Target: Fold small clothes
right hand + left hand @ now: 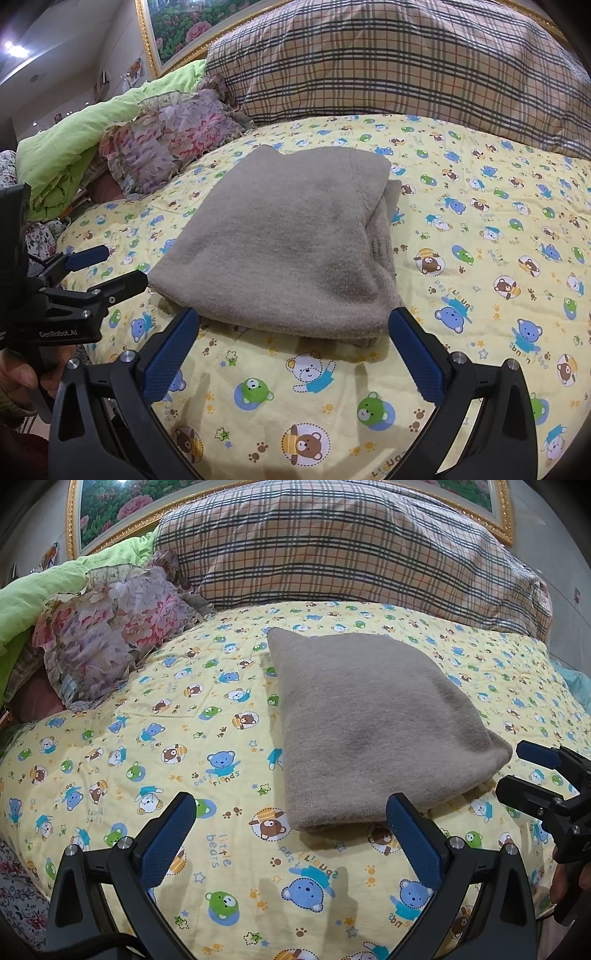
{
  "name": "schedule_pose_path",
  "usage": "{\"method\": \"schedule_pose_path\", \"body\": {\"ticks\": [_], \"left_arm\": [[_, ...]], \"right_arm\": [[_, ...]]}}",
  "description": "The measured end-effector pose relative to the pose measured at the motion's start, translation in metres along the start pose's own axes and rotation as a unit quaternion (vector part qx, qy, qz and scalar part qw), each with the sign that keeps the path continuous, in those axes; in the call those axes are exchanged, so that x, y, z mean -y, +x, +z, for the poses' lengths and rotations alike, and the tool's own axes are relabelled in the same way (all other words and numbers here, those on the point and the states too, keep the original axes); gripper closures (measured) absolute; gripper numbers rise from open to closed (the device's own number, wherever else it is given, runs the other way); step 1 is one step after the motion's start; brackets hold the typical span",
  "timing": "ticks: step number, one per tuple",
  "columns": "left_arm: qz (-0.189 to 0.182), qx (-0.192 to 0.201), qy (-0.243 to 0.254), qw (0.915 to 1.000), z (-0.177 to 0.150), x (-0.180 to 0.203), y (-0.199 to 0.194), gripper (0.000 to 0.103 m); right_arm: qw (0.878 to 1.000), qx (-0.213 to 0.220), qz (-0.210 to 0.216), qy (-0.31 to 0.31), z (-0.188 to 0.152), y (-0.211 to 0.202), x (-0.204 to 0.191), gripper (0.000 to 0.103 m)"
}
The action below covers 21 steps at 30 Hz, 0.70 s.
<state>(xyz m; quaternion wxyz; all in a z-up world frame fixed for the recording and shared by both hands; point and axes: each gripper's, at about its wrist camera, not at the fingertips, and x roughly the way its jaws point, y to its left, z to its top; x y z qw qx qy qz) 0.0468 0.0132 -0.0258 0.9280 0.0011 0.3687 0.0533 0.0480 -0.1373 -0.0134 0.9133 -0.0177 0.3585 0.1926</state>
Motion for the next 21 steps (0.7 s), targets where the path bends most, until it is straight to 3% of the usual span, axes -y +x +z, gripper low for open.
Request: {"method": "schedule_pose_path", "body": {"ticks": [21], "left_arm": [[-0.003, 0.002, 0.004, 1.0, 0.0015, 0.0027, -0.0019, 0.0]], "right_arm": [[1.0, -0.001, 0.002, 0.004, -0.0007, -0.0029, 0.0011, 0.001]]}}
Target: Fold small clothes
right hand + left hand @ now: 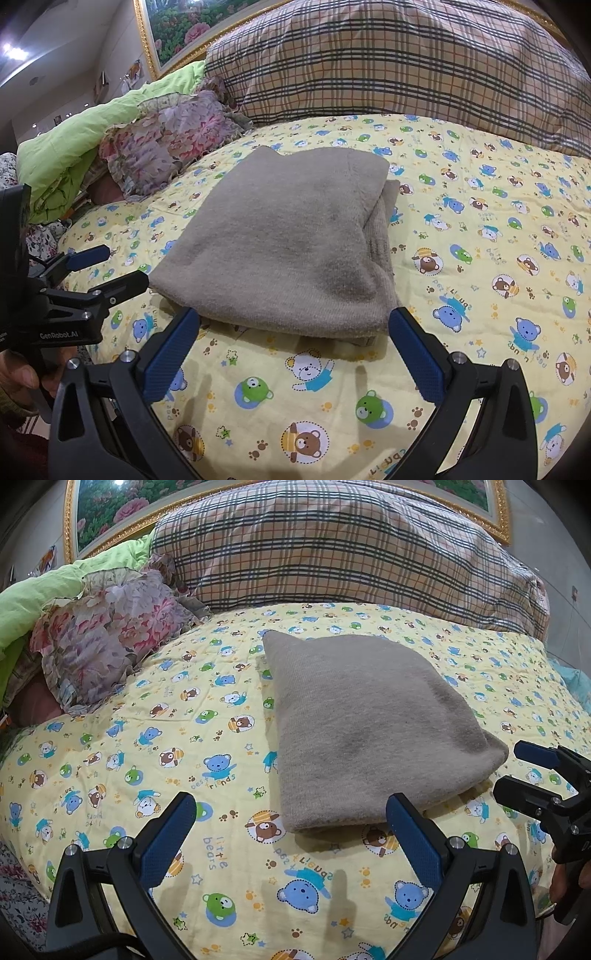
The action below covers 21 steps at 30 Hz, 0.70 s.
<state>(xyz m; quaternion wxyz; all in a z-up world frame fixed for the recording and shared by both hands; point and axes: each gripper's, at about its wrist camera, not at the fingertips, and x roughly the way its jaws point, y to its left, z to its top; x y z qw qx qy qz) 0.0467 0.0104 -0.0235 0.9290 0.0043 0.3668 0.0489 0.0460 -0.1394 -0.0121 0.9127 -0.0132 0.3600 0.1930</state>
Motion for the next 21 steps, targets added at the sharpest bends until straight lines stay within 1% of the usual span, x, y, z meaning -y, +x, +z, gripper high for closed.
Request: {"method": "schedule_pose_path", "body": {"ticks": [21], "left_arm": [[-0.005, 0.001, 0.008, 1.0, 0.0037, 0.0025, 0.0014, 0.0]], "right_arm": [[1.0, 0.0, 0.0, 0.0, 0.0002, -0.0007, -0.0002, 0.001]]}}
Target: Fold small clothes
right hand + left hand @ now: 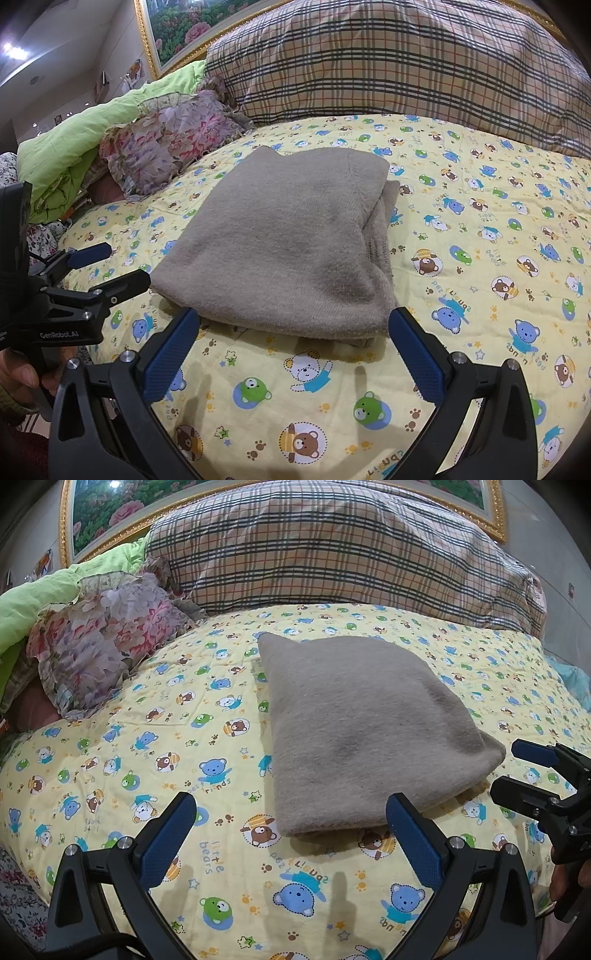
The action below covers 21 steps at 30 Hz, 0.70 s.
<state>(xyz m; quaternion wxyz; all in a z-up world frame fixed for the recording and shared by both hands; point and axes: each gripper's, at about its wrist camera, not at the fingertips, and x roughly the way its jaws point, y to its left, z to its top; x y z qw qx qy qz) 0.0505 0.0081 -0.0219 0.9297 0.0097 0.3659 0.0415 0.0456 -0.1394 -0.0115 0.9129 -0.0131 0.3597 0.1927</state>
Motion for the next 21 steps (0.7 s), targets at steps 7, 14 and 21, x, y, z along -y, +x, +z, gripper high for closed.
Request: {"method": "schedule_pose_path", "body": {"ticks": [7, 14, 21], "left_arm": [[-0.005, 0.002, 0.002, 1.0, 0.0, 0.0, -0.001, 0.001], [-0.007, 0.005, 0.015, 0.9999, 0.002, 0.0, -0.002, 0.003], [-0.009, -0.003, 0.025, 0.9997, 0.006, 0.001, 0.001, 0.003]], "right_arm": [[1.0, -0.002, 0.0, 0.0, 0.002, 0.001, 0.005, 0.001], [1.0, -0.006, 0.003, -0.001, 0.005, 0.003, 0.011, 0.001], [1.0, -0.009, 0.005, -0.008, 0.007, 0.002, 0.013, 0.001]]}}
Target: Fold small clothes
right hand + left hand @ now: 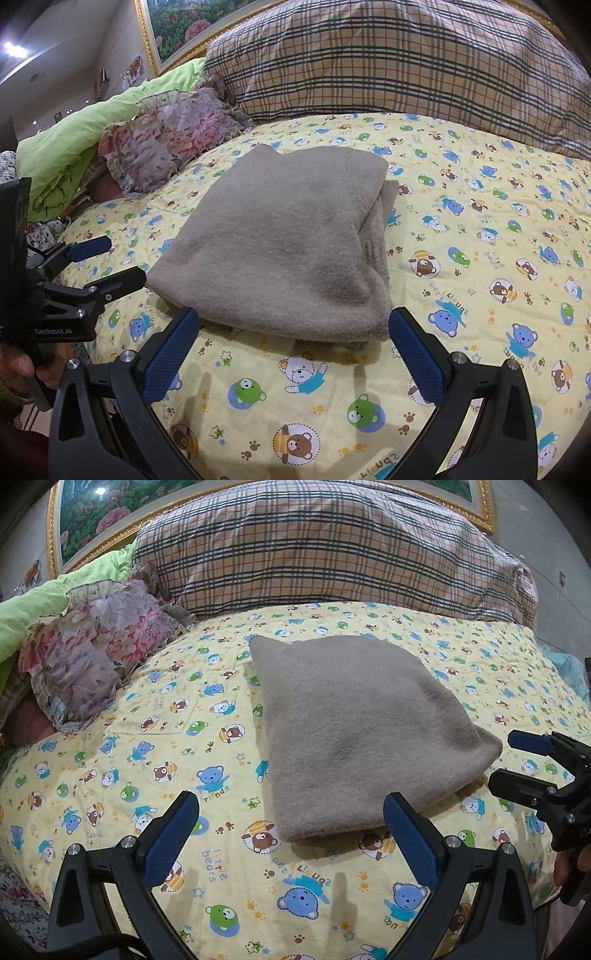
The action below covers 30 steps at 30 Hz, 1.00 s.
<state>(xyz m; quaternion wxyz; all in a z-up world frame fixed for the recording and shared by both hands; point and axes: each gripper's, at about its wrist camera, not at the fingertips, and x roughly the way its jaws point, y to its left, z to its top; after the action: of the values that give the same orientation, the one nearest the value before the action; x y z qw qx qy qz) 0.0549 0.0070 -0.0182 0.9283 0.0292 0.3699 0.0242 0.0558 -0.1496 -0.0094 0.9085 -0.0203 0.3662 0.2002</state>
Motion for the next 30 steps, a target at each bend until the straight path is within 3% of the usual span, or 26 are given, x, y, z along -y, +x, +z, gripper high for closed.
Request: {"method": "schedule_pose_path", "body": {"ticks": [30], "left_arm": [[-0.004, 0.003, 0.018, 0.9998, 0.0049, 0.0056, 0.0009, 0.004]], "right_arm": [[1.0, -0.001, -0.001, 0.005, 0.0064, -0.001, 0.0093, 0.001]]}}
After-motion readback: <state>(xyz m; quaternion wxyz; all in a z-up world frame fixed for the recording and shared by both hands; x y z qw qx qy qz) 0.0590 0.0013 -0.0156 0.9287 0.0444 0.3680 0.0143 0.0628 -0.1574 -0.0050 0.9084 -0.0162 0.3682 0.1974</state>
